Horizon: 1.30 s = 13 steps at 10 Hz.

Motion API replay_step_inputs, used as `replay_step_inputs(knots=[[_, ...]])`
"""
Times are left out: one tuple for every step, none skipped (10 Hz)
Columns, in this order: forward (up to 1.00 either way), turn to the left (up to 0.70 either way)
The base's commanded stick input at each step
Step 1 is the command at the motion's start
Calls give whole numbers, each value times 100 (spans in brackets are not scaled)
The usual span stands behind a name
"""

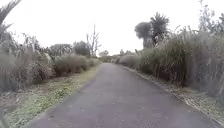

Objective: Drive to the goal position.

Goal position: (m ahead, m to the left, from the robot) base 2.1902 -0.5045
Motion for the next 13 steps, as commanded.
replay_step_inputs(knots=[[0, 0], [100, 0], [100, 0], [100, 0], [100, 0], [100, 0], [100, 0], [100, -40], [100, -40], [100, -40], [100, -40], [100, -40], [100, -40]])
